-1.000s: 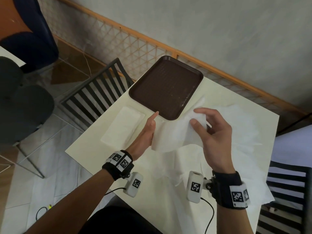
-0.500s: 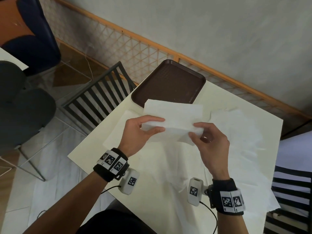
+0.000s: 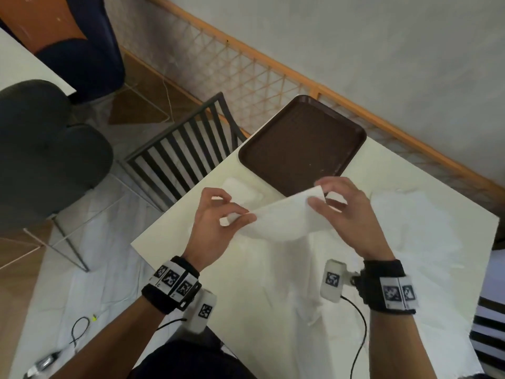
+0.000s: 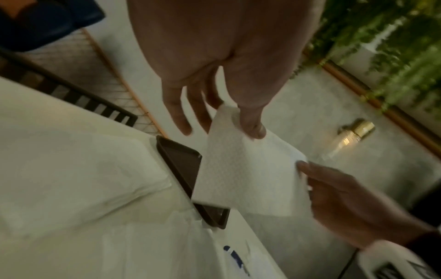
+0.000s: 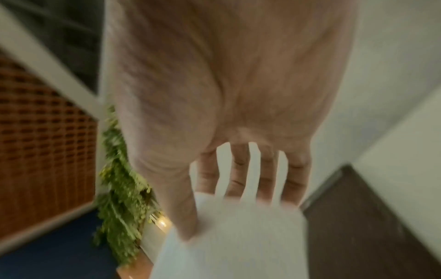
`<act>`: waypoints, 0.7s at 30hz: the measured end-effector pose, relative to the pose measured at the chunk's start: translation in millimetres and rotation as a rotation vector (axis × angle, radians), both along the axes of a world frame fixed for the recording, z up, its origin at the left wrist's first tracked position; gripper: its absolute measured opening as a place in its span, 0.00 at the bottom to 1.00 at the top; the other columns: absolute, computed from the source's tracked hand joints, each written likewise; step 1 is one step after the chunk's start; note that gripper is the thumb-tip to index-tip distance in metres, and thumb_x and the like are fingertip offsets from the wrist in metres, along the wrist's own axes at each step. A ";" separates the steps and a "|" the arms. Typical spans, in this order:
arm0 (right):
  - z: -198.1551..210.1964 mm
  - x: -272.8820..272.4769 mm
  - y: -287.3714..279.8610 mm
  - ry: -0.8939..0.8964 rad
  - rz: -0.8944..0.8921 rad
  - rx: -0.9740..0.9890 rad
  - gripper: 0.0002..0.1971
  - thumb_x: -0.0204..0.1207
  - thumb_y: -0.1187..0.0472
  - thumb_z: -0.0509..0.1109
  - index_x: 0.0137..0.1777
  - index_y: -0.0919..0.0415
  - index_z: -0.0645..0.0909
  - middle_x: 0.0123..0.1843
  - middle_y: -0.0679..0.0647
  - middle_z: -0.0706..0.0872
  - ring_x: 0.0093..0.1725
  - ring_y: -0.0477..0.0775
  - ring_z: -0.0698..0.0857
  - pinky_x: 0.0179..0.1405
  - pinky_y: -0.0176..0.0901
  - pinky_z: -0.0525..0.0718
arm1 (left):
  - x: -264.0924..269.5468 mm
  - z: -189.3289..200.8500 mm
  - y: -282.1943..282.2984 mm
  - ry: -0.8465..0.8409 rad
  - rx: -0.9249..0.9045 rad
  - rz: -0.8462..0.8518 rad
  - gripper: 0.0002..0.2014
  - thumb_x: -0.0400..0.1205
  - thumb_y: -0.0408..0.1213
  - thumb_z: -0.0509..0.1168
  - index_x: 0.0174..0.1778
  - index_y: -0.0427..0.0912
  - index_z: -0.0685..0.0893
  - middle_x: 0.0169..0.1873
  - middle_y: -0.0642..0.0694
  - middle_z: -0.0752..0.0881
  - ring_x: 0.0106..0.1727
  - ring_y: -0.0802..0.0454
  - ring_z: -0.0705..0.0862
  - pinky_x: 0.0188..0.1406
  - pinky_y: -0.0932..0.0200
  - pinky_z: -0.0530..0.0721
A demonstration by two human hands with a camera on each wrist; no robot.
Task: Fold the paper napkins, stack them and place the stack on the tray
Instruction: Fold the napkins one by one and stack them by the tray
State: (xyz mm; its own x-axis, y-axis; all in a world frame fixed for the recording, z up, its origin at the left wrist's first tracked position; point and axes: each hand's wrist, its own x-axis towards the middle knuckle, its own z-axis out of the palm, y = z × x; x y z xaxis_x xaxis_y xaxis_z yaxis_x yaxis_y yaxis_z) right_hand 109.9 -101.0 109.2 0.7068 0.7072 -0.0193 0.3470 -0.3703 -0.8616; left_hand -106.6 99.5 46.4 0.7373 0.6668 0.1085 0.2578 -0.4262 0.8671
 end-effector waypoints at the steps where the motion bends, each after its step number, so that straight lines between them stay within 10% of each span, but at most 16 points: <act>1: -0.2 2.0 16.0 0.098 0.021 0.031 0.08 0.85 0.56 0.81 0.57 0.57 0.87 0.60 0.49 0.92 0.57 0.51 0.93 0.57 0.46 0.91 | -1.8 -1.6 4.7 0.018 0.021 0.037 0.08 0.79 0.53 0.78 0.45 0.53 0.96 0.60 0.53 0.79 0.61 0.62 0.84 0.61 0.72 0.81; 7: -45.7 11.8 117.6 0.134 0.111 -0.183 0.18 0.77 0.56 0.87 0.63 0.51 0.85 0.51 0.44 0.94 0.50 0.41 0.93 0.51 0.35 0.88 | -17.2 -24.6 36.1 0.212 -0.049 0.198 0.14 0.87 0.53 0.72 0.45 0.47 0.92 0.40 0.59 0.92 0.37 0.57 0.86 0.41 0.63 0.80; 15: -126.8 -9.9 195.9 -0.030 0.165 -0.401 0.14 0.83 0.58 0.81 0.65 0.58 0.84 0.60 0.59 0.90 0.61 0.53 0.77 0.55 0.41 0.72 | -32.1 -77.5 60.3 0.562 -0.012 0.286 0.13 0.90 0.53 0.68 0.55 0.46 0.88 0.45 0.51 0.89 0.52 0.42 0.86 0.49 0.51 0.80; 21: -132.2 -39.7 198.4 -0.179 0.107 -0.359 0.14 0.85 0.62 0.78 0.67 0.61 0.81 0.63 0.62 0.86 0.65 0.66 0.85 0.63 0.56 0.85 | -27.8 -85.4 55.1 0.656 0.148 0.229 0.13 0.87 0.46 0.72 0.61 0.42 0.81 0.60 0.42 0.82 0.64 0.37 0.80 0.60 0.41 0.82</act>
State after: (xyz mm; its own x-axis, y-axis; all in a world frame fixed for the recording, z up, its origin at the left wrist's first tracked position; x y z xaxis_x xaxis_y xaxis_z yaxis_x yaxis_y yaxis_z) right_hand 70.2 97.4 -22.9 0.6444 0.7475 -0.1610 0.5326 -0.5899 -0.6070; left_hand -134.4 154.6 -39.0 0.5244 0.8256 -0.2081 0.8041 -0.3999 0.4398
